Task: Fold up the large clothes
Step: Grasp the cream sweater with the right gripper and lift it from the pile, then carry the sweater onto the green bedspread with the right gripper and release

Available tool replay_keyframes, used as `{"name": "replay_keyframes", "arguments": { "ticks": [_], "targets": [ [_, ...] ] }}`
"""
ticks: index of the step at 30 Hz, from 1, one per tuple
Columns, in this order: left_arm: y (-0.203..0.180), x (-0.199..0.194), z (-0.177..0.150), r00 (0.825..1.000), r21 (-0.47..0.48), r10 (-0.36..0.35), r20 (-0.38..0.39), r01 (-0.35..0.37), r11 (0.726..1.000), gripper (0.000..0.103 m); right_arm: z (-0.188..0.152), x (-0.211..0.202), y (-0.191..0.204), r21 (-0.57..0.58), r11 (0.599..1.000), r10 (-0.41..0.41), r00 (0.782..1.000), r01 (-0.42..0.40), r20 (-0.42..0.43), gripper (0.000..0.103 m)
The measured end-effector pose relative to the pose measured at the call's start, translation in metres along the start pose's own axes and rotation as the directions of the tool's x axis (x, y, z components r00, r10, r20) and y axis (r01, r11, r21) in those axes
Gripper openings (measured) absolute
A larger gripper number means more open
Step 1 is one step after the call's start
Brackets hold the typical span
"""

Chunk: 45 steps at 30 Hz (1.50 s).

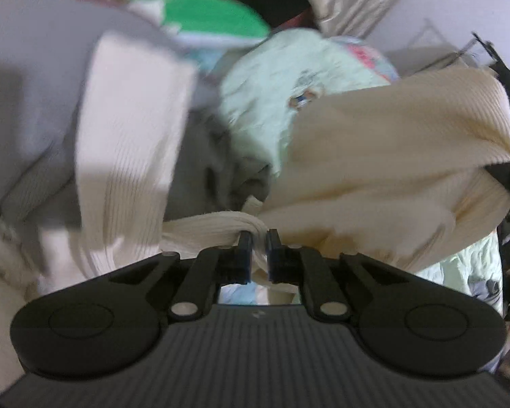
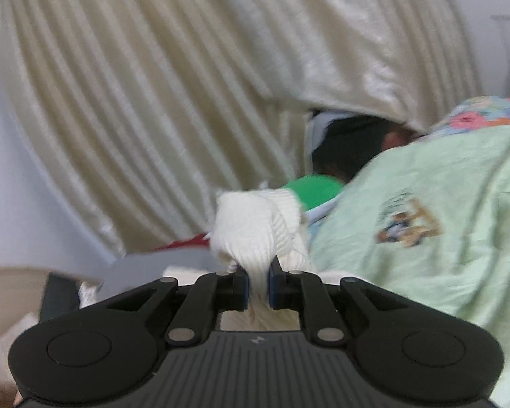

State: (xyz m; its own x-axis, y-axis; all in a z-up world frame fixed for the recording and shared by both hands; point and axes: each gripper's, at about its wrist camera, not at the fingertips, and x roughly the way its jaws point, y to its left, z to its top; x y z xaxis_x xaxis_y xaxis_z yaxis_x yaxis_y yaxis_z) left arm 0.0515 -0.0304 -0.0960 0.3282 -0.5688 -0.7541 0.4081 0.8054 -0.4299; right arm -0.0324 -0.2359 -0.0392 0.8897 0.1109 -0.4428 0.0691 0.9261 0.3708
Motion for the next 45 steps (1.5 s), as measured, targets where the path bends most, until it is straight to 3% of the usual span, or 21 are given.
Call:
{"name": "replay_keyframes", "arguments": {
  "ticks": [2,5,9,12,15,16,17,19,20,22,24,26,29,31,33,36,38,39,41,45],
  "targets": [
    [-0.015,-0.007,-0.001,1.000,0.047,-0.014,0.018,0.013,0.999,0.008,0.011,-0.028,-0.020,0.022,1.000,-0.023,0.999,0.022,0.041,0.011],
    [-0.043,-0.009,-0.007,0.999,0.146,-0.015,0.045,0.009,0.989,0.008,0.025,-0.079,-0.063,0.049,0.992,-0.120,0.985,0.115,0.124,0.011],
    [-0.076,0.008,-0.014,0.998,0.264,0.040,0.040,-0.049,0.963,0.008,0.018,-0.145,-0.150,0.186,0.949,-0.285,0.946,0.255,0.154,0.011],
    [-0.092,0.018,-0.016,0.998,0.294,0.054,-0.016,-0.047,0.955,0.009,0.000,-0.180,-0.214,0.289,0.882,-0.417,0.903,0.373,0.107,0.011],
    [-0.114,0.044,-0.014,0.991,0.308,0.045,-0.127,-0.003,0.951,0.014,-0.029,-0.191,-0.270,0.346,0.797,-0.521,0.853,0.496,-0.024,0.015],
    [-0.125,0.051,-0.012,0.986,0.314,0.041,-0.163,0.013,0.949,0.017,-0.039,-0.193,-0.290,0.360,0.765,-0.546,0.834,0.534,-0.078,0.026],
    [-0.135,0.057,-0.009,0.981,0.320,0.039,-0.192,0.025,0.947,0.026,-0.053,-0.195,-0.308,0.384,0.738,-0.551,0.824,0.556,-0.134,0.030],
    [-0.152,0.067,-0.006,0.971,0.327,0.032,-0.237,0.049,0.944,0.043,-0.071,-0.202,-0.318,0.392,0.711,-0.559,0.807,0.584,-0.191,0.044],
    [-0.167,0.075,-0.001,0.966,0.336,0.023,-0.256,0.067,0.939,0.051,-0.074,-0.206,-0.315,0.388,0.710,-0.562,0.805,0.587,-0.191,0.047],
    [-0.191,0.091,0.005,0.960,0.366,0.027,-0.278,0.080,0.927,0.056,-0.074,-0.217,-0.289,0.286,0.720,-0.610,0.773,0.632,-0.171,0.048],
    [-0.219,0.116,0.010,0.951,0.433,0.075,-0.301,0.066,0.899,0.062,-0.064,-0.221,-0.265,0.181,0.727,-0.653,0.748,0.663,-0.120,0.048],
    [-0.240,0.144,0.009,0.945,0.474,0.100,-0.312,0.064,0.878,0.063,-0.055,-0.221,-0.243,0.082,0.760,-0.643,0.764,0.645,-0.055,0.053],
    [-0.253,0.174,0.000,0.937,0.463,0.071,-0.342,0.102,0.881,0.063,-0.046,-0.202,-0.224,-0.025,0.872,-0.489,0.870,0.488,-0.058,0.053],
    [-0.253,0.189,-0.012,0.925,0.432,0.041,-0.379,0.137,0.892,0.063,-0.044,-0.179,-0.219,-0.062,0.911,-0.412,0.906,0.408,-0.096,0.053],
    [-0.242,0.195,-0.023,0.919,0.381,0.010,-0.394,0.154,0.912,0.063,-0.039,-0.151,-0.214,-0.138,0.907,-0.414,0.901,0.397,-0.128,0.053],
    [-0.223,0.199,-0.028,0.910,0.313,-0.014,-0.415,0.157,0.937,0.063,-0.038,-0.107,-0.210,-0.296,0.844,-0.504,0.851,0.447,-0.151,0.049],
    [-0.218,0.202,-0.024,0.905,0.300,-0.006,-0.425,0.147,0.943,0.063,-0.040,-0.089,-0.208,-0.356,0.824,-0.521,0.836,0.440,-0.174,0.048],
    [-0.215,0.199,-0.020,0.912,0.302,-0.003,-0.409,0.138,0.943,0.063,-0.042,-0.079,-0.210,-0.373,0.829,-0.512,0.834,0.417,-0.207,0.046],
    [-0.212,0.195,-0.015,0.927,0.315,0.005,-0.376,0.122,0.941,0.064,-0.047,-0.063,-0.214,-0.380,0.850,-0.481,0.831,0.364,-0.279,0.024],
    [-0.210,0.188,-0.009,0.942,0.330,0.022,-0.335,0.096,0.939,0.065,-0.040,-0.103,-0.227,-0.274,0.844,-0.517,0.835,0.461,-0.189,0.012]
  ]
}}
